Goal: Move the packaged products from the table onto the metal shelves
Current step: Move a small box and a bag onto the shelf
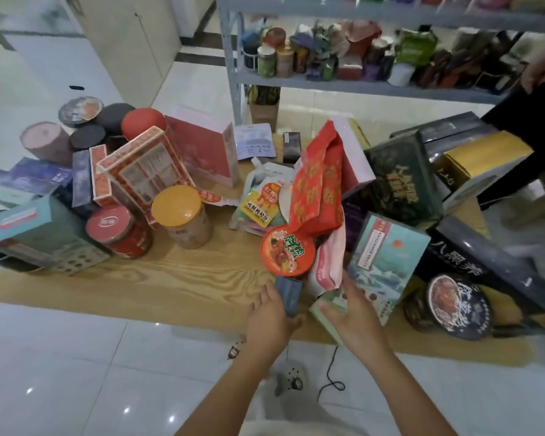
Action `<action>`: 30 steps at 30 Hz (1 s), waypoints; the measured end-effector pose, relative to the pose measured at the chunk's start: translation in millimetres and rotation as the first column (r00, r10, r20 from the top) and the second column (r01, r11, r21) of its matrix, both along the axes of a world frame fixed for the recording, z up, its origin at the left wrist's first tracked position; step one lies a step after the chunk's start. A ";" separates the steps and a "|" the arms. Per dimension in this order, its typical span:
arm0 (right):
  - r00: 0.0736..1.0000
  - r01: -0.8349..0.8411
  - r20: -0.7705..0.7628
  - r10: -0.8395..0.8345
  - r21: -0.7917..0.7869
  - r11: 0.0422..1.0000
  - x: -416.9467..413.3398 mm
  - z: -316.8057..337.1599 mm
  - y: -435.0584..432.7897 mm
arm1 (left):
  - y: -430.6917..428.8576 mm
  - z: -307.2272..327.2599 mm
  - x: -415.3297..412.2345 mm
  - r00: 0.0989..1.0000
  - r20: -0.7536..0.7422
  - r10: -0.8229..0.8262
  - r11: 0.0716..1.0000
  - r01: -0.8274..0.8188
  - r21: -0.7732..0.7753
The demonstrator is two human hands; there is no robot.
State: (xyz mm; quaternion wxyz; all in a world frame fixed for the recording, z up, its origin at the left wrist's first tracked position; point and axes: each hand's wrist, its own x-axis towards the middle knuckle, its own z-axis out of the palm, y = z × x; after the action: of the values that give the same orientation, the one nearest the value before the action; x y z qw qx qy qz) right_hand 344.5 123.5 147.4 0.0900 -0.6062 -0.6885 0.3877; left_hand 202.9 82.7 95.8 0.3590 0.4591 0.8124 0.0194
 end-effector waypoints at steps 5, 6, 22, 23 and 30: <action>0.927 0.349 -0.167 -0.335 0.060 0.935 -31.4 -15.1 1.2 | 3.5 -4.3 -5.9 0.994 0.110 0.030 0.999 -0.034 0.033; 0.903 0.400 -0.194 -0.382 0.061 0.914 -37.2 -15.6 2.5 | 3.4 -4.1 -10.7 0.991 0.133 0.018 0.999 -0.023 0.035; 0.597 0.773 -0.278 -0.752 -0.048 0.632 -103.9 -19.1 11.1 | 19.3 -1.4 -132.0 0.999 0.049 -0.019 0.998 0.016 0.064; 0.576 0.786 -0.282 -0.768 -0.068 0.614 -106.5 -18.0 7.4 | 20.3 -0.7 -138.0 0.999 0.039 -0.029 0.997 0.026 0.067; 0.501 0.804 -0.347 -0.793 -0.153 0.574 -112.3 0.6 -32.6 | 30.3 14.5 -180.2 0.997 0.073 -0.029 0.991 0.020 0.132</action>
State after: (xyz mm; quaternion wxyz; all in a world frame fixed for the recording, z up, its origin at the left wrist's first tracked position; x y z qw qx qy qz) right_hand 232.3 90.8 147.9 0.3981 -0.7666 -0.3051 0.4010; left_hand 22.7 112.9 110.2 0.3584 0.4906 0.7896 0.0855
